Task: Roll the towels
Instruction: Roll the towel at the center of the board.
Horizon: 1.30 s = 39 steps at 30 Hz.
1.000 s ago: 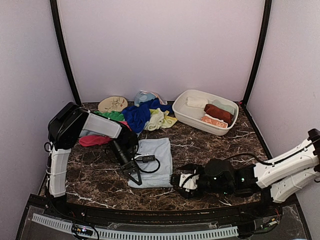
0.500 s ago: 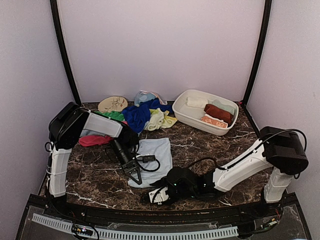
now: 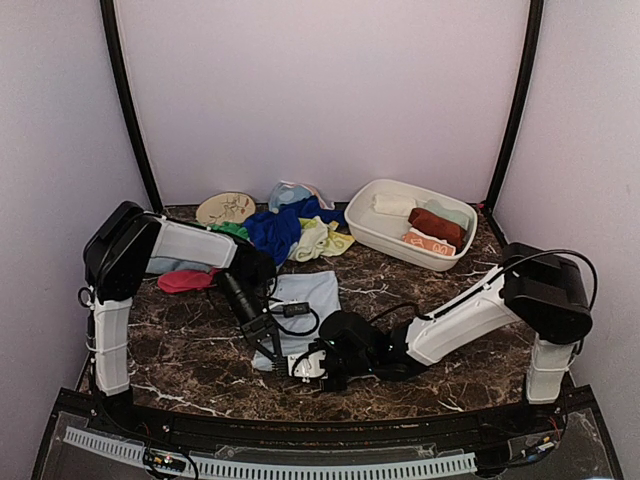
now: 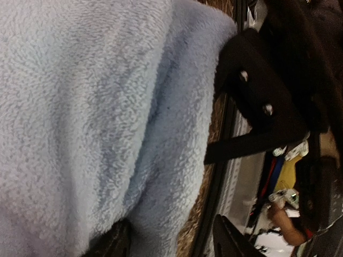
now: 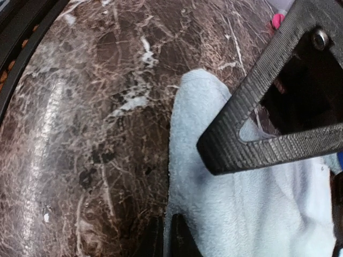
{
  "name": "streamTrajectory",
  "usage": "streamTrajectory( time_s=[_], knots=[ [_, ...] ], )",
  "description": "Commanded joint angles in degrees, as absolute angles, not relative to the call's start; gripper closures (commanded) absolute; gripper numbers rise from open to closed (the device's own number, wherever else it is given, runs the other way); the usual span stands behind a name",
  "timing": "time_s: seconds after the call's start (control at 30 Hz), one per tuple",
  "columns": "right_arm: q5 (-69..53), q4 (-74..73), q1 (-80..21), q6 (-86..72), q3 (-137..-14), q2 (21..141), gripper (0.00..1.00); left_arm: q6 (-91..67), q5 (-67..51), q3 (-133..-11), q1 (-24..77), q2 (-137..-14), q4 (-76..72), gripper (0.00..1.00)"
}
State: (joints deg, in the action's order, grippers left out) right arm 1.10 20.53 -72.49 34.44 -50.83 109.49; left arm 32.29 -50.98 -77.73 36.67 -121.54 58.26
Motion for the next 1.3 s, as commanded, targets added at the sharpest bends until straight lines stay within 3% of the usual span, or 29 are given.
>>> streamTrajectory(
  time_s=[0.0, 0.17, 0.37, 0.7, 0.87, 1.27],
  knots=[
    [-9.81, 8.09, -68.37, 23.88, -54.50, 111.02, 0.94, 33.82, -35.70, -73.23, 33.91, -114.63, 47.14, 0.39],
    [-18.41, 5.55, -64.06, 13.27, -55.49, 111.20, 1.00, 37.25, -34.16, -64.17, 31.85, -102.41, 40.04, 0.31],
    [-31.30, 3.46, -59.90, 1.85, -59.82, 113.10, 1.00, 40.24, -33.05, -56.33, 31.57, -95.53, 36.48, 0.33],
    [-44.91, 8.78, -53.71, -20.95, -65.40, 117.86, 1.00, 43.04, -35.76, -53.96, 33.09, -85.40, 34.57, 0.35],
    [-51.97, 13.95, -50.36, -34.74, -66.49, 121.60, 1.00, 44.49, -31.03, -51.82, 40.73, -84.89, 30.59, 0.35],
    [-54.32, 10.95, -48.97, -38.02, -70.40, 124.50, 1.00, 47.01, -20.58, -53.67, 44.83, -91.29, 19.76, 0.37]
  ],
)
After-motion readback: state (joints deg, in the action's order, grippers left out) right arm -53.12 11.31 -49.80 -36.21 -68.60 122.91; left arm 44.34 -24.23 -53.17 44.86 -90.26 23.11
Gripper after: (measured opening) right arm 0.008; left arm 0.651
